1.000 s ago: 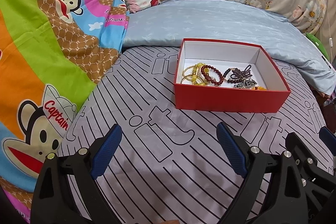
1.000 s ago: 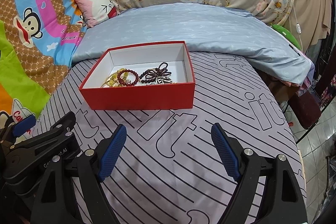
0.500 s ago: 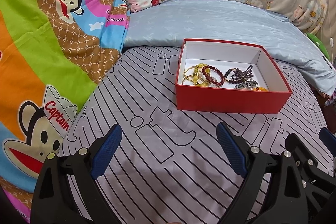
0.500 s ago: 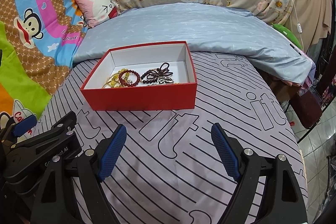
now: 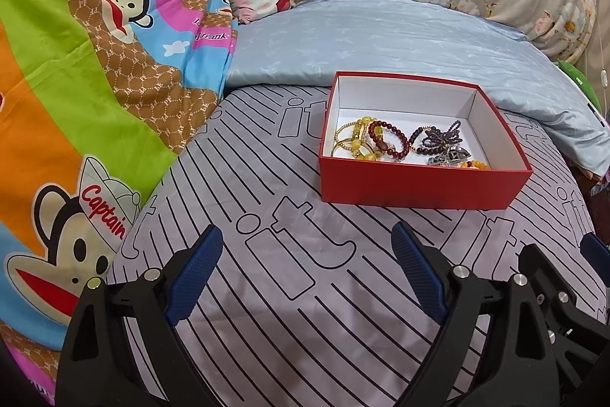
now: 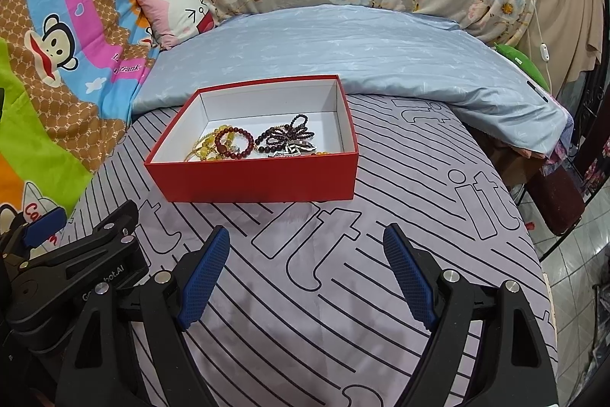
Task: Organize jewelry
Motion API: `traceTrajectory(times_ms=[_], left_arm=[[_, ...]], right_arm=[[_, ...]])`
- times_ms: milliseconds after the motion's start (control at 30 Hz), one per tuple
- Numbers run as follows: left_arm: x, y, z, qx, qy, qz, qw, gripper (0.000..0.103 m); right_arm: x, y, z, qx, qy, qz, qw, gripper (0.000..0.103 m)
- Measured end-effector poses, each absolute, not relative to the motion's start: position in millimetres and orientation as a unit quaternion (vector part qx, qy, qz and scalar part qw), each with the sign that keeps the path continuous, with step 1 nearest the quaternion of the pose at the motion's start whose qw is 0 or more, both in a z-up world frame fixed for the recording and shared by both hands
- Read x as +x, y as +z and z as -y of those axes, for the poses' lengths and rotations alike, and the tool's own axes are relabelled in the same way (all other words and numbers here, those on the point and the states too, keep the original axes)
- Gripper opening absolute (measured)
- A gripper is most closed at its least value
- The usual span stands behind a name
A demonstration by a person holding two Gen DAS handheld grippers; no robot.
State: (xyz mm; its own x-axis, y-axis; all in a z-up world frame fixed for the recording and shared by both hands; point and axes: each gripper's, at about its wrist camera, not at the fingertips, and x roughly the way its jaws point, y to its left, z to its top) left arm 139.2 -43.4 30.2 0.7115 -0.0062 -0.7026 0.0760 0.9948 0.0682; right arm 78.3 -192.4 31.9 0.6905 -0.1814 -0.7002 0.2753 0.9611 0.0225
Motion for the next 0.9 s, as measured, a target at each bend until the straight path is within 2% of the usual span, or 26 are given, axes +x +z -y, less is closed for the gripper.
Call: traceTrajectory(times_ms=[900], left_arm=[[140.9,28.4,44.5,0.048,-0.024,-0.381,0.923,0.083]], right_arm=[[80.2,30.9,193.8,0.062,-0.125,-0.375,0.916,0.08]])
